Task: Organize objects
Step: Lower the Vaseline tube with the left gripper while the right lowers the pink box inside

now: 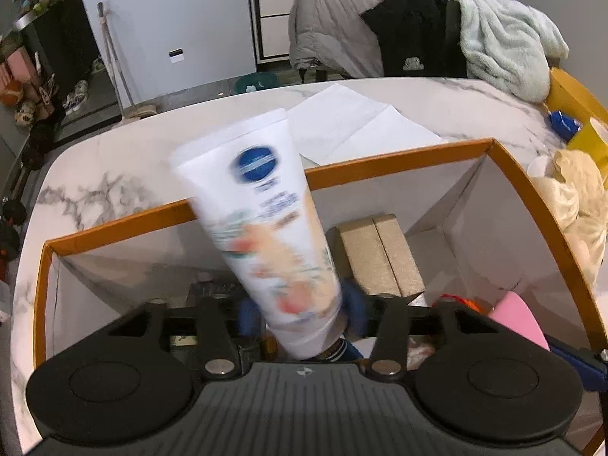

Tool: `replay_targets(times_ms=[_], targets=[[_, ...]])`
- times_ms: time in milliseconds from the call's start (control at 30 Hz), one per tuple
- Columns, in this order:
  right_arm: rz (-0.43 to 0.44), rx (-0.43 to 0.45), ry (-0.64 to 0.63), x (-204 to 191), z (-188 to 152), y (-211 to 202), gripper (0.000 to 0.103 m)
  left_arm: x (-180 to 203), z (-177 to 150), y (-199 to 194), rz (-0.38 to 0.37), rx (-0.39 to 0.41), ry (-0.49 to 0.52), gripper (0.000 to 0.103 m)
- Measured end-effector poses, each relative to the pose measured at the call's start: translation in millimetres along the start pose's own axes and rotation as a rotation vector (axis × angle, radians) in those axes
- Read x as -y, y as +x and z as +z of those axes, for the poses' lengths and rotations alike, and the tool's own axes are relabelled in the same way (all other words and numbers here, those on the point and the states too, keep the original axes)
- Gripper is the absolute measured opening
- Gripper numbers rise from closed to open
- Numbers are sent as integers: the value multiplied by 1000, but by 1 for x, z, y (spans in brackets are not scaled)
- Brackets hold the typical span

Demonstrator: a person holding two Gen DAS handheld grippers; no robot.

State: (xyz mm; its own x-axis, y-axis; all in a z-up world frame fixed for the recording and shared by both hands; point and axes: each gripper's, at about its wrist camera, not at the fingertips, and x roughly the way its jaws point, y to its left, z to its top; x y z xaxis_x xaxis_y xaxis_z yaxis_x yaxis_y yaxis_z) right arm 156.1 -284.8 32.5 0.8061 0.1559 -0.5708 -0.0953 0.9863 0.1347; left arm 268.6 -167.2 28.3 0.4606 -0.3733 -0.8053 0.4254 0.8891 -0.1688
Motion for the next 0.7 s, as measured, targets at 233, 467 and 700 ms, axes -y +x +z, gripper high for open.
replay_targets(times_ms=[233, 467, 700], targets=[[-12, 8, 2, -2, -2, 0, 102, -9, -2, -8, -4, 16, -26, 77], [-16, 25, 22, -2, -3, -3, 102, -15, -6, -21, 11, 51, -31, 78], [-27, 27, 11, -6, -1, -4, 102, -19, -10, -31, 24, 78, -23, 78]])
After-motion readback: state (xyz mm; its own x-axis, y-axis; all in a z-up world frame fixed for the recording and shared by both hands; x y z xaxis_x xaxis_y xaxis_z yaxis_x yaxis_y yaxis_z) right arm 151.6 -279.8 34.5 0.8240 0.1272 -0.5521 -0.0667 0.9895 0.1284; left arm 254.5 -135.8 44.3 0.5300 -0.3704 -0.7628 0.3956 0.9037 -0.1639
